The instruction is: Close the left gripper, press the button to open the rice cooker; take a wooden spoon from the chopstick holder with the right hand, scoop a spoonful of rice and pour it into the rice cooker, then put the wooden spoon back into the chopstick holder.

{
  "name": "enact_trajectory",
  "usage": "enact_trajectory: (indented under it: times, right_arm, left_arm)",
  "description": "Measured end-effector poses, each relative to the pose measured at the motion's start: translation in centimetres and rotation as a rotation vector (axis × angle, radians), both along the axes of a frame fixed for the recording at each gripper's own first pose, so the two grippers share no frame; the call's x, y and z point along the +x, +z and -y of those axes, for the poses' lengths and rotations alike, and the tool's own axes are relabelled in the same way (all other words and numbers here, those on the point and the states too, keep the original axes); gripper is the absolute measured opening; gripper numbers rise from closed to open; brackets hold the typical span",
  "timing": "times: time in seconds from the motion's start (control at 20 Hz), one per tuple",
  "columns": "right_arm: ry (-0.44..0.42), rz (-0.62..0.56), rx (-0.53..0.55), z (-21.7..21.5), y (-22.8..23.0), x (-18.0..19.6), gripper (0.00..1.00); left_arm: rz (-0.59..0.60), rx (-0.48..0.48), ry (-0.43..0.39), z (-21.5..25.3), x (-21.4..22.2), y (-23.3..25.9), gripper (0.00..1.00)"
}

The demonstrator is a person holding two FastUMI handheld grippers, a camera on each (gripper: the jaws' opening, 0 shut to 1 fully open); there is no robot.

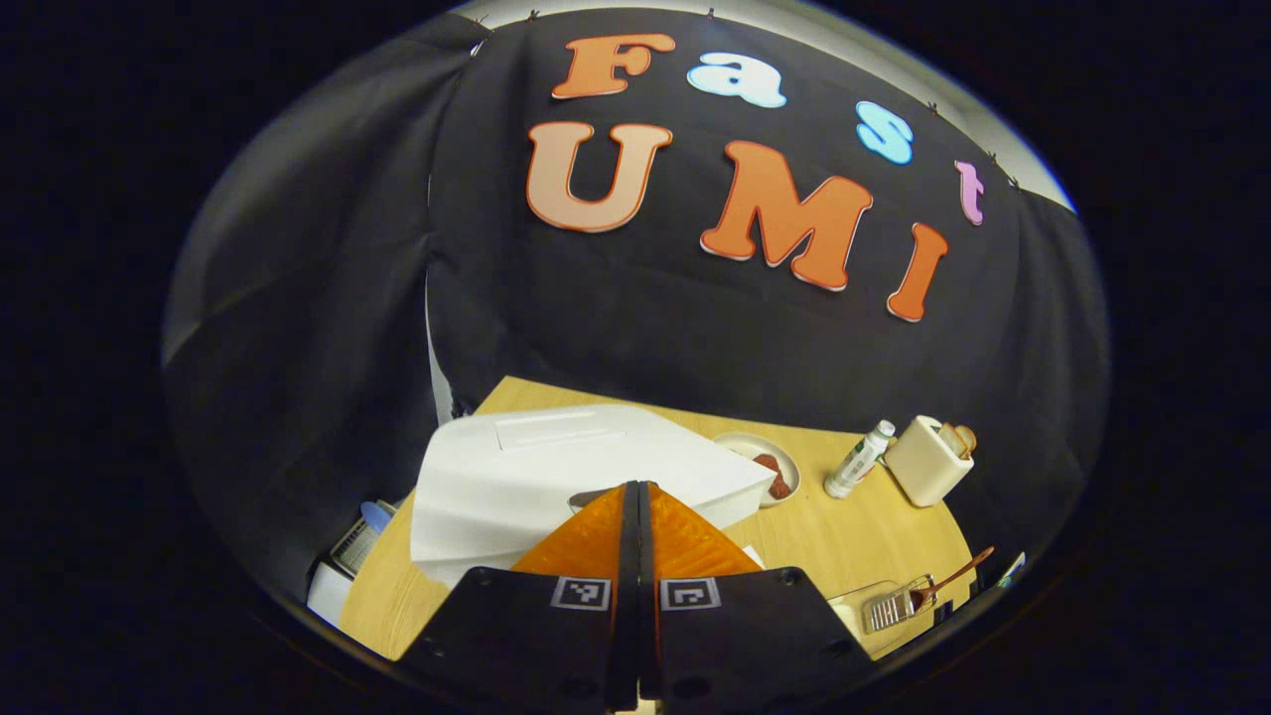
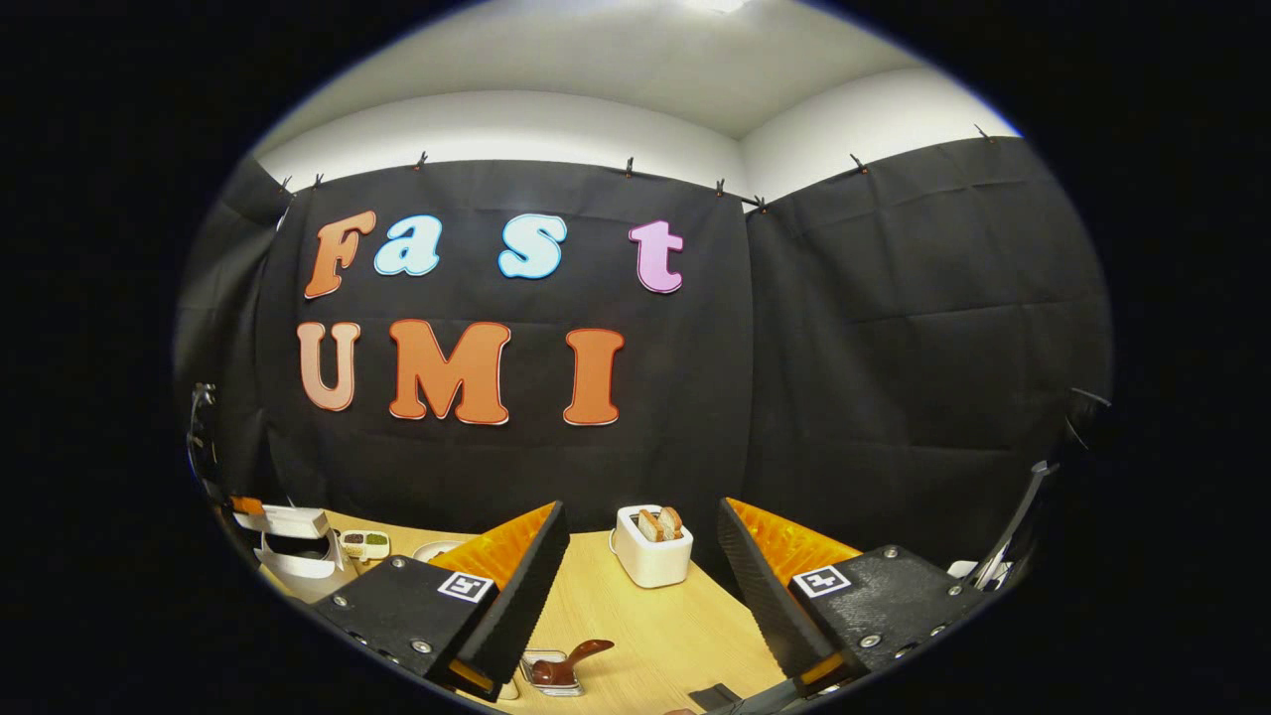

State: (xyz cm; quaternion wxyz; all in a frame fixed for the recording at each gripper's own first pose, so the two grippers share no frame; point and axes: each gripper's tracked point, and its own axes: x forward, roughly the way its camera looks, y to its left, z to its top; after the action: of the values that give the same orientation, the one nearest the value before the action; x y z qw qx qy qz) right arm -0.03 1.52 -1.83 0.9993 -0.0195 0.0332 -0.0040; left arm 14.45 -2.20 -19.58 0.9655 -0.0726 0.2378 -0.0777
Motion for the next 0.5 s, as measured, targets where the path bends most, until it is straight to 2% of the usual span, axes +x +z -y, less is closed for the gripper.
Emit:
enact_trajectory:
  times: [0.15,0.25,0.5]
  right_arm:
    - [0.009,0.017,0.018,-0.1,0.7,-0.3,0.94]
    - [0.015,0.028,0.027,-0.2,1.0,-0.6,0.94]
    - [0.032,0.048,0.035,-0.7,1.3,-1.0,0.94]
  left_arm:
    - [0.151,-0.011,0.004,-0.2,-1.7,7.7,0.05]
    - [0.265,0.023,0.041,-1.6,-3.0,12.7,0.05]
    - [0.408,0.029,0.047,-2.0,-8.0,19.5,0.05]
